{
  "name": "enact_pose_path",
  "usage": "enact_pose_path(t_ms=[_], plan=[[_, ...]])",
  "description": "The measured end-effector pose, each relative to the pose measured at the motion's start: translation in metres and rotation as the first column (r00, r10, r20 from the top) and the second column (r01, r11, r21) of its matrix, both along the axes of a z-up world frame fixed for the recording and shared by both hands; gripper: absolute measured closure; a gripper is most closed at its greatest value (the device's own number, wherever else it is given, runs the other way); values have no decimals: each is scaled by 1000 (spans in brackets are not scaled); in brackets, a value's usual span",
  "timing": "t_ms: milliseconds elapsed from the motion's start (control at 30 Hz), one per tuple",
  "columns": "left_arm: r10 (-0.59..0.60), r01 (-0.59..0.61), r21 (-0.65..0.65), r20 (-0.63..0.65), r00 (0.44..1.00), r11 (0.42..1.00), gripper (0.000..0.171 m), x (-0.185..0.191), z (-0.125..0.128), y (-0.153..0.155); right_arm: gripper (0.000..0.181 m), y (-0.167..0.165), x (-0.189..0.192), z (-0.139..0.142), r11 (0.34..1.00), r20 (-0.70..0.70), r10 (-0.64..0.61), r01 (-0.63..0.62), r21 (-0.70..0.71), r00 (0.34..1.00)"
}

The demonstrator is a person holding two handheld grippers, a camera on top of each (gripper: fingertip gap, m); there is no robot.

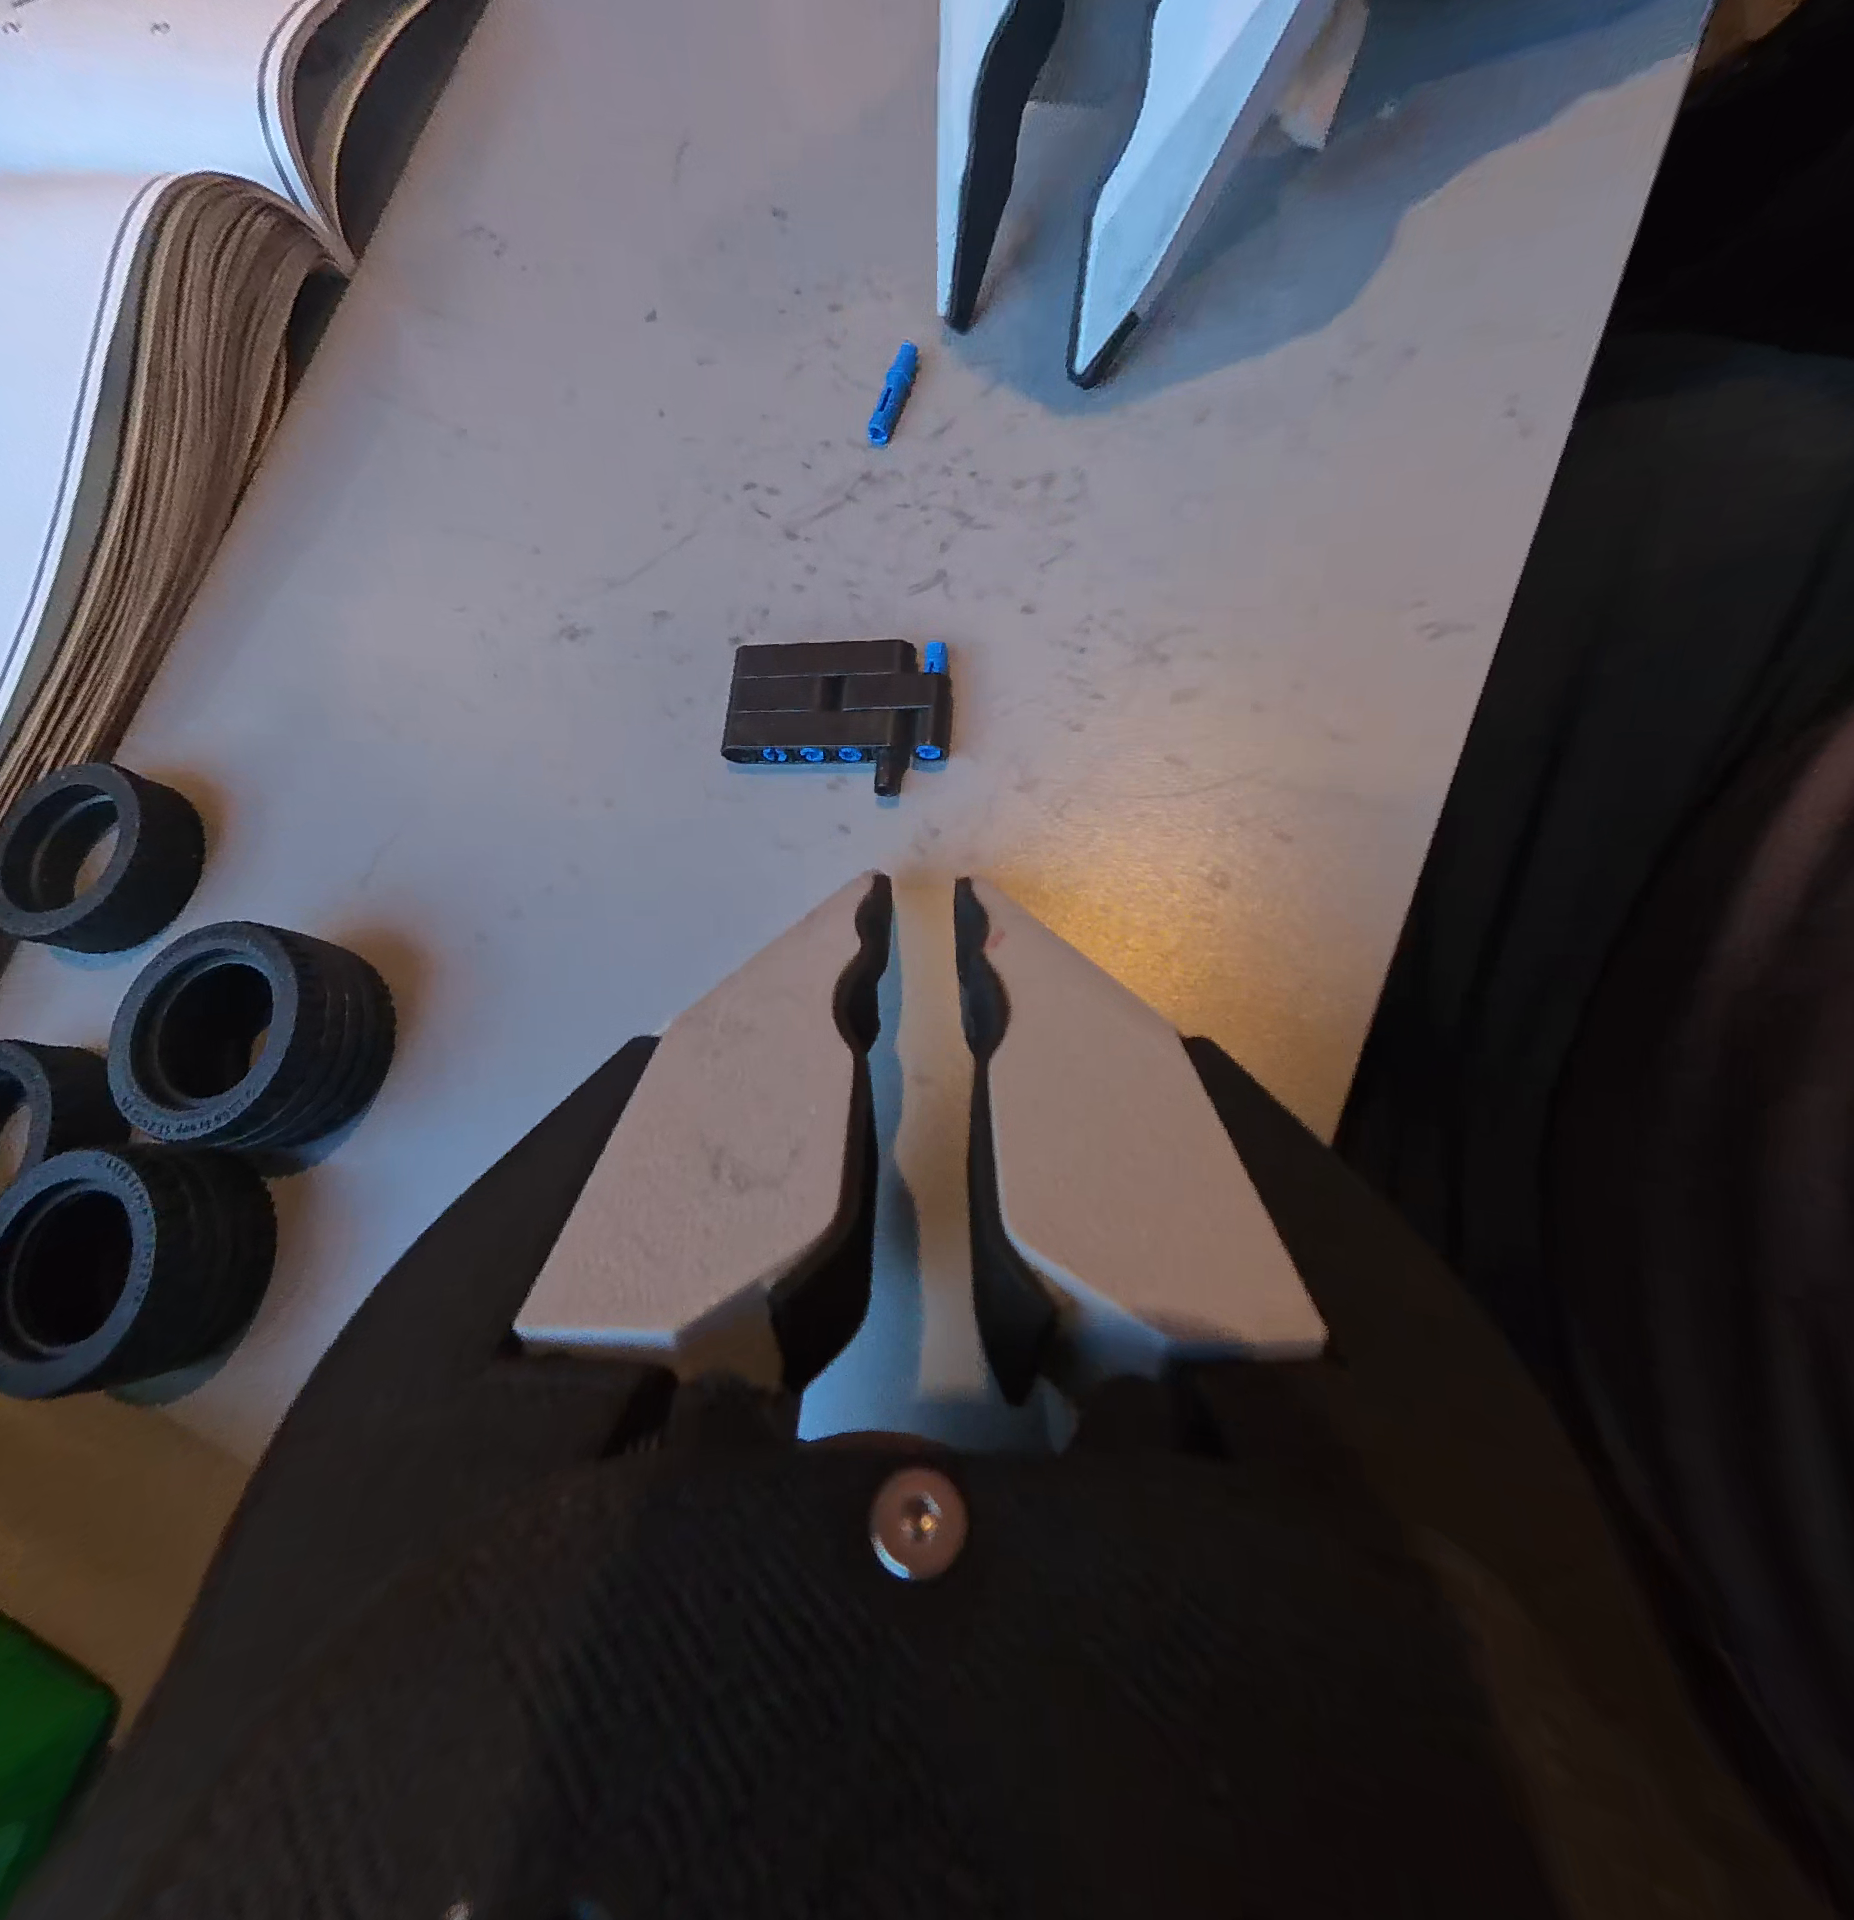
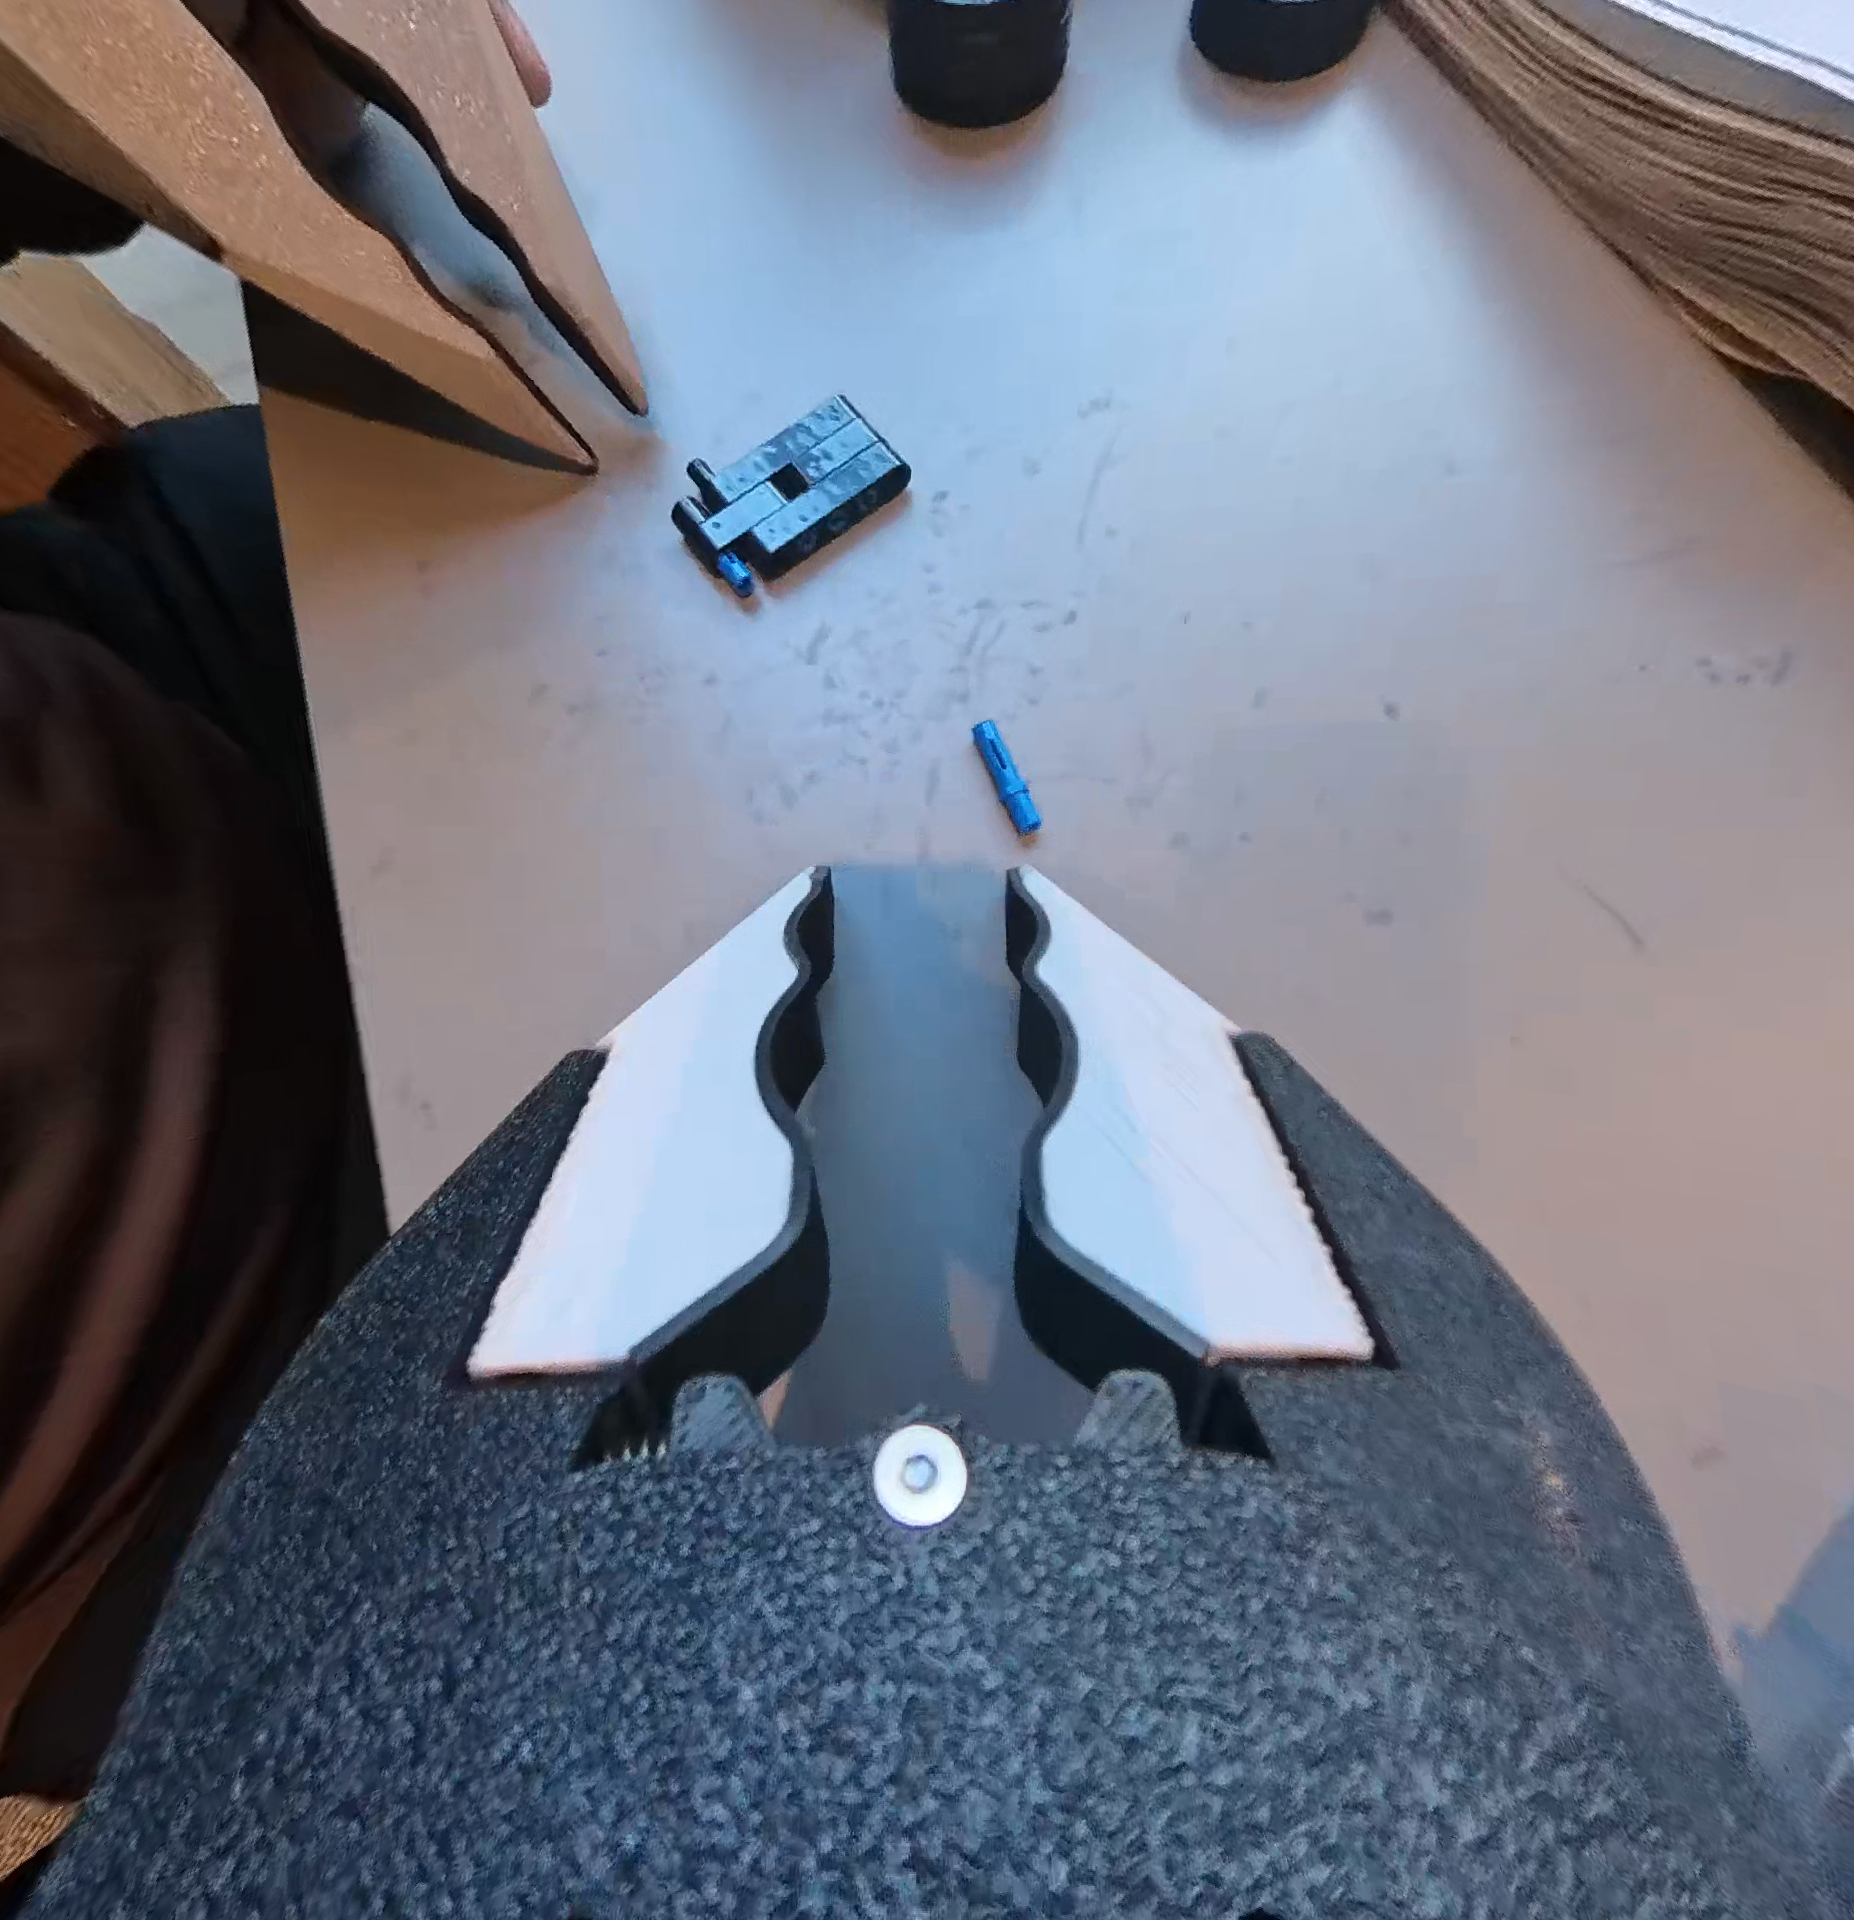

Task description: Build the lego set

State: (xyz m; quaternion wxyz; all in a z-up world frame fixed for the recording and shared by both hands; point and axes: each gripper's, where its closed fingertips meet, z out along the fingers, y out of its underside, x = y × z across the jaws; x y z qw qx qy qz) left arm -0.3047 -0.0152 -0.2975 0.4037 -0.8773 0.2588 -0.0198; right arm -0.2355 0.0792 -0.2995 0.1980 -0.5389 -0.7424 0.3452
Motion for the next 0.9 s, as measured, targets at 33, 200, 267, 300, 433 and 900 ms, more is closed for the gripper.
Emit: enact_pose_path(t_ms=[33,200,267,300,433,900], plan=[[0,0,2,-3,1000,1000,162,0,0,0,148,2,-2,0,1000,-6,-10,10,15,1000],[-14,14,-4,2,1000,1000,166,2,0,-1,143,4,-12,0,1000,-5,12,-12,19,1000],[-13,14,-8,10,1000,1000,166,2,-1,-1,153,-3,-14,1,999,3,46,-46,-12,999],[-11,11,-8,11,1000,1000,166,1,0,-1,158,-10,-12,1,997,12,67,-67,-33,998],[-5,5,-3,5,1000,1000,164,0,0,0,159,-36,-9,3,991,7,125,-125,-57,992],[50,-48,-37,75,996,998,112,-2,1,28,162,-25,-15,9,994,-26,89,-91,-56,996]])
